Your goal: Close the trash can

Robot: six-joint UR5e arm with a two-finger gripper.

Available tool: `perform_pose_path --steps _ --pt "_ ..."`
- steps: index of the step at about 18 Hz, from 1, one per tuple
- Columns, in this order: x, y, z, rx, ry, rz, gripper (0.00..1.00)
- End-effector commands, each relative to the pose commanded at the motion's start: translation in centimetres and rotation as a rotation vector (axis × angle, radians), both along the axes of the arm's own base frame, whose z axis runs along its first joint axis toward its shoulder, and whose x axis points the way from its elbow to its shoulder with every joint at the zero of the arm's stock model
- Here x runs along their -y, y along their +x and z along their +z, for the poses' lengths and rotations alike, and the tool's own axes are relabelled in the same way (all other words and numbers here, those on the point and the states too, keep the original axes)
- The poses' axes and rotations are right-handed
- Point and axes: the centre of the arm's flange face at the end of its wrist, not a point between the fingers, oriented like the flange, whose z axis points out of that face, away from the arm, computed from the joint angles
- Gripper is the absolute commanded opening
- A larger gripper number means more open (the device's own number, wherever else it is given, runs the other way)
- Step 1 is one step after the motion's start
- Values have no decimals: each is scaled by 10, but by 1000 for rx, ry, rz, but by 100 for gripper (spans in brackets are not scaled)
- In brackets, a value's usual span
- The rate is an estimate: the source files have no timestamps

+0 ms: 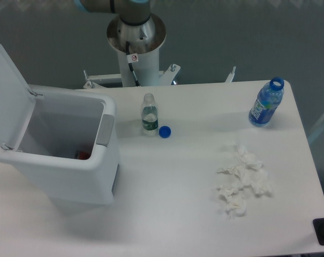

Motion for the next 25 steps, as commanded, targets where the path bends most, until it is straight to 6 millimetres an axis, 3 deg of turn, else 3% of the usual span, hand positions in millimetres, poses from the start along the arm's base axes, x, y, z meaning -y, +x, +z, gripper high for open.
perform_pose_path --steps 9,16,20,25 --pt "8 -43 4 -94 18 54 100" --pt "10 -70 -4 -163 -10 105 100" --pt "15 -100 -13 -186 -17 127 100" --pt "17 -108 -21 -224 -50 153 100"
